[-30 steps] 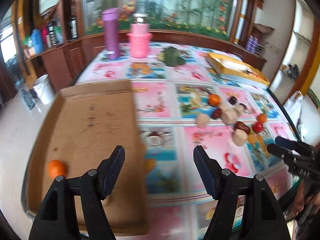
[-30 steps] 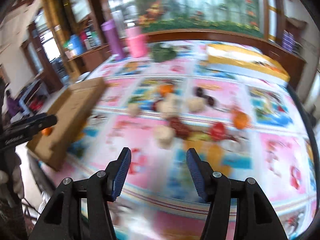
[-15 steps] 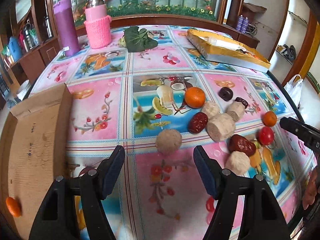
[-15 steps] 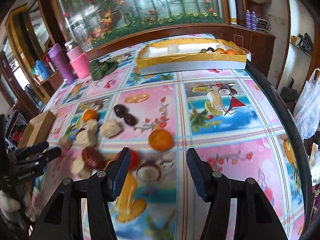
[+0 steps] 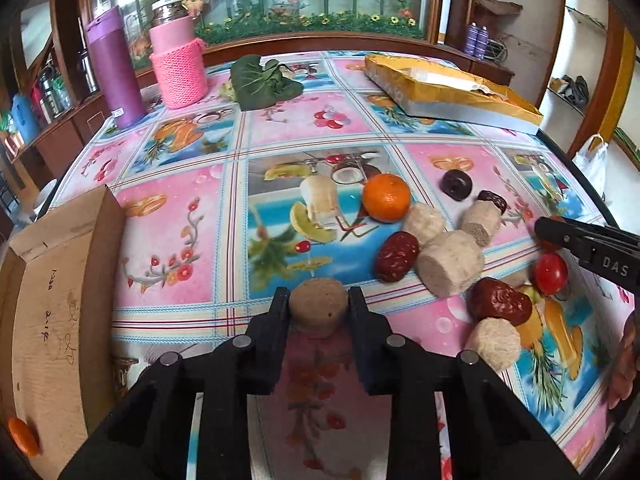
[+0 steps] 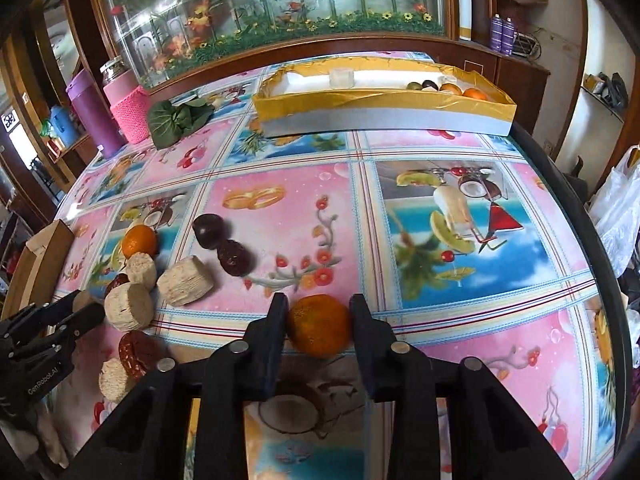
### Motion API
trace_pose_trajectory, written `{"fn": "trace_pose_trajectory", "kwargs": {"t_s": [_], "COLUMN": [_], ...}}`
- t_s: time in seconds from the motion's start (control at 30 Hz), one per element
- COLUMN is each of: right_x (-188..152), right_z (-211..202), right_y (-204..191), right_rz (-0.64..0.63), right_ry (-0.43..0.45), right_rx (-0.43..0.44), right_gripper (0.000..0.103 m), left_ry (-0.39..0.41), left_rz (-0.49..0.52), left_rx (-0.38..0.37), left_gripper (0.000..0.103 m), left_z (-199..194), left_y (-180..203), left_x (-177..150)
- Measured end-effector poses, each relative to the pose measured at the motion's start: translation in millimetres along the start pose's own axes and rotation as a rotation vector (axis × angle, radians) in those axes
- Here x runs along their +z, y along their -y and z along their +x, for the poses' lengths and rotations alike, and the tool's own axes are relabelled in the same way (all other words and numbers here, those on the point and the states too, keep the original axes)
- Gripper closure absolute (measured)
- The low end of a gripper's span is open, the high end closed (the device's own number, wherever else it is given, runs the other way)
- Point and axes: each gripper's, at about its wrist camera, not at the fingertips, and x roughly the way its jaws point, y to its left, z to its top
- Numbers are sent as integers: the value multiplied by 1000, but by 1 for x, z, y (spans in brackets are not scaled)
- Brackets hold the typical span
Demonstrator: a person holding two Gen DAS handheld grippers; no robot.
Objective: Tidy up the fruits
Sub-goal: 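Grasp a beige round cake with the left tool while the right tool grasps a mandarin, then carry both items into the cardboard box and open both tools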
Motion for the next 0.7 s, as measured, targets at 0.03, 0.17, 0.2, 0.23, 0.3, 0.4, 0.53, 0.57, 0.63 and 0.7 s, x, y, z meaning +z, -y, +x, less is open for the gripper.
{"fn": "trace_pose_trajectory", "kwargs": {"t_s": [0.03,0.17,0.2,0.23,0.3,0.4,0.53,0.57,0.63,0.7], "right_x": [-1,-5,-6,-7,-9,-12,-12,-11,-7,1], "right_z": [-1,-10,-16,-21,-34,-57,-91,-102,-122,-146], "right_y": [-4,-10,-12,-14,-18,-29,-52,-61,-77,-94], "right_rz": [-11,-2,-5,-9,-10,-29,-77,-93,-124,-150], "right_ry": [1,-5,4,12,25,54,104,122,156,199], "right_rx": [-18,-1,-3,-5,-1,3,22,34,54,85], "right_gripper": [70,71,71,70,70,70,70,70,70,70], "left_ry": [-3,23,37,49,75,117,179,193,225,273], "left_rz": [-2,-42,-57,-71,-101,-141,-189,-199,-216,-216], "left_rx": [-8,-40,-48,-53,-66,-75,-89,-97,-113,-98], "left_gripper": [76,76,76,76,75,75,75,75,75,75], "left_z": [-1,-23,-33,-41,-59,-87,-125,-135,-158,-184], "left_y": [0,-10,-15,-19,-29,-45,-70,-76,-90,-103], "left_x": [0,-6,-8,-10,-13,-18,-27,-28,-29,-29]}}
